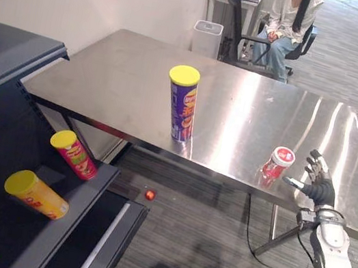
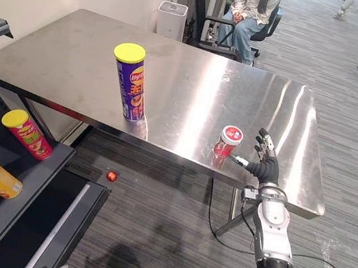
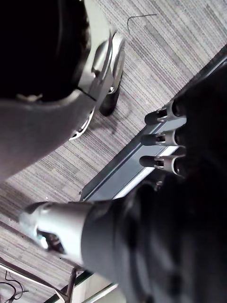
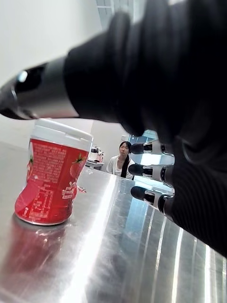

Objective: Put the gum and the chips on the shelf.

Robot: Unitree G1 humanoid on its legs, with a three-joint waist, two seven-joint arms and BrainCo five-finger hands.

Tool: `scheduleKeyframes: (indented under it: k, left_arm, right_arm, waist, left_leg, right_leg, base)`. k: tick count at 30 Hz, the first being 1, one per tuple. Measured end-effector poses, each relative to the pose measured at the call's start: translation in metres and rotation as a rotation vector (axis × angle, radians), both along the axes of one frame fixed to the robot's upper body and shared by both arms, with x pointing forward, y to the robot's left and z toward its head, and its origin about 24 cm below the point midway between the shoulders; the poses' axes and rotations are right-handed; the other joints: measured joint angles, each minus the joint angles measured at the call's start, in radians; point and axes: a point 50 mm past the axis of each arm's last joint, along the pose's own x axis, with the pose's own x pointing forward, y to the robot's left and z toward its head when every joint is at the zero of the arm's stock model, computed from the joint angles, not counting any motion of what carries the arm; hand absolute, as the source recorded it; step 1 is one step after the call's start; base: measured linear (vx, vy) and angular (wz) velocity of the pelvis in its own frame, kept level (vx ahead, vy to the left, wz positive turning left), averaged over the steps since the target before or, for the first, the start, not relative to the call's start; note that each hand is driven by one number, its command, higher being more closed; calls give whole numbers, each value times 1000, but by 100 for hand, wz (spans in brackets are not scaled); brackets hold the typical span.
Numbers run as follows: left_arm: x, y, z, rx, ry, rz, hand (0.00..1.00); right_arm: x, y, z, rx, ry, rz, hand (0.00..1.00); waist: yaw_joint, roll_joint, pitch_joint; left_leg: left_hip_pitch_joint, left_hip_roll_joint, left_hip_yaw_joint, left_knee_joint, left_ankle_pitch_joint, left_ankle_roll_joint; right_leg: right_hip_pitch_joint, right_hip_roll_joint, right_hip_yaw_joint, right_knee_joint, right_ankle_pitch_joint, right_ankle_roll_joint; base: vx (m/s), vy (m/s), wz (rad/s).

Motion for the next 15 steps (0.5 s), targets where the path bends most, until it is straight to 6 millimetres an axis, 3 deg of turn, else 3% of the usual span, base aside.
scheduleKeyframes:
  k: [12,15]
  left_arm:
    - [1,-1,1,-1,-8,-22,0]
    - [2,-1,2,-1,-12,-25,0]
  right_arm:
    - [15,2,-5,6,43,-18,0]
    - [19,2,1,8,18,-35,0]
  waist:
    - [7,5,41]
    - [7,5,57]
  left_leg:
    - [-1,-4,-33,2,3,2]
    - [-10,-7,-43,2,8,5]
  right_leg:
    - [16,-3,-23,0,0,0]
    - [15,-7,-31,0,0,0]
  base:
    - [6,2,7]
    - [-13,6,11]
